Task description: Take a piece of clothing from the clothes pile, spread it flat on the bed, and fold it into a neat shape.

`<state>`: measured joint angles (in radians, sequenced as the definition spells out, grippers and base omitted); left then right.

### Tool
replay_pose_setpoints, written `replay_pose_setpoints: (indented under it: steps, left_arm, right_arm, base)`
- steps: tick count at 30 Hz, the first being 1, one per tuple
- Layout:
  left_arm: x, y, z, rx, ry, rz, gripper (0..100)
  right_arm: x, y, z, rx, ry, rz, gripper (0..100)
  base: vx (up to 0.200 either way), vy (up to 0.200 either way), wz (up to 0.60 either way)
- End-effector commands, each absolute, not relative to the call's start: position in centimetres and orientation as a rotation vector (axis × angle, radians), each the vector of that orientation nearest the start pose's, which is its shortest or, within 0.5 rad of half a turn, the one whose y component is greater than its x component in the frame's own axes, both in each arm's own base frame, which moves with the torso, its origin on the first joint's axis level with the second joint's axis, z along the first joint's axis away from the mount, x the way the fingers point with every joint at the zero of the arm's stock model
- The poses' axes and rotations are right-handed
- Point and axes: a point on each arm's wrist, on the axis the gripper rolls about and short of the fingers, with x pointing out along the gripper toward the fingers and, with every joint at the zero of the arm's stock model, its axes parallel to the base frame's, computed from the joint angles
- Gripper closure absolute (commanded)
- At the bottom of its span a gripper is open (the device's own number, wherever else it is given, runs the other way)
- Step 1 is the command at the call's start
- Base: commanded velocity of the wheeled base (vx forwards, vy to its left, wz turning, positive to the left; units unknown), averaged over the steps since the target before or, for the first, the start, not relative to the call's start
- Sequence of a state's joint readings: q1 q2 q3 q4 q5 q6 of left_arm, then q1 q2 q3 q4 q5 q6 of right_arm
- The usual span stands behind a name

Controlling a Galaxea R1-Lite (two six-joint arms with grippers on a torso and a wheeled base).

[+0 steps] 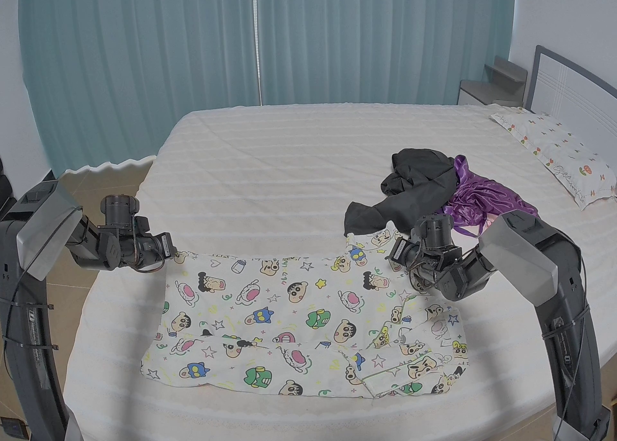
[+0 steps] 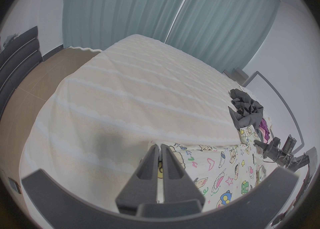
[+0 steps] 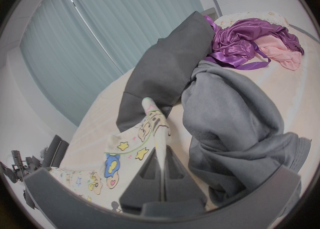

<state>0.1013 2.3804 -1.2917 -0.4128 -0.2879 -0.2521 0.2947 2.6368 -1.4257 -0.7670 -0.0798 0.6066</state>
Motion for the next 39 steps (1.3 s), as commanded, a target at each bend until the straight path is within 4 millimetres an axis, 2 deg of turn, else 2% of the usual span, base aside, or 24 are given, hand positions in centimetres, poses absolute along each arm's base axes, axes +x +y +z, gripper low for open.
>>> replay_pose_setpoints:
  steps: [1, 9, 17, 18, 20, 24, 31, 39]
  left_arm:
    - [44.5, 3.9, 2.9, -0.369, 0.664, -0.092, 100]
    - [44.6, 3.9, 2.6, -0.372, 0.675, -0.090, 100]
    - [47.0, 4.1, 1.0, -0.376, 0.705, -0.088, 100]
    - [47.4, 4.2, 1.0, -0.377, 0.714, -0.090, 0]
    - [47.7, 4.3, 0.9, -0.378, 0.720, -0.091, 0]
    - [48.9, 4.4, -0.6, -0.373, 0.724, -0.096, 0]
    - [48.6, 4.1, -1.7, -0.412, 0.759, -0.188, 0]
    - [48.8, 4.0, -2.7, -0.405, 0.769, -0.198, 0]
  right_arm:
    - [45.9, 13.1, -2.4, 0.520, 0.472, 0.088, 100]
    - [45.9, 13.3, -2.8, 0.514, 0.477, 0.092, 100]
    - [45.4, 13.4, -3.0, 0.502, 0.495, 0.091, 100]
    - [45.4, 13.5, -3.0, 0.502, 0.493, 0.092, 100]
    - [45.4, 13.5, -3.0, 0.502, 0.491, 0.091, 100]
    - [45.1, 13.4, -3.2, 0.498, 0.501, 0.081, 100]
    - [45.1, 13.4, -2.7, 0.500, 0.495, 0.083, 100]
    - [44.8, 13.7, -2.7, 0.496, 0.502, 0.087, 100]
  base:
    - [0.000, 0.000, 0.00]
    - [0.000, 0.000, 0.00]
    - [0.000, 0.000, 0.00]
    - [0.000, 0.000, 0.00]
    - [0.000, 0.000, 0.00]
    - [0.000, 0.000, 0.00]
    - [0.000, 0.000, 0.00]
    - [0.000, 0.000, 0.00]
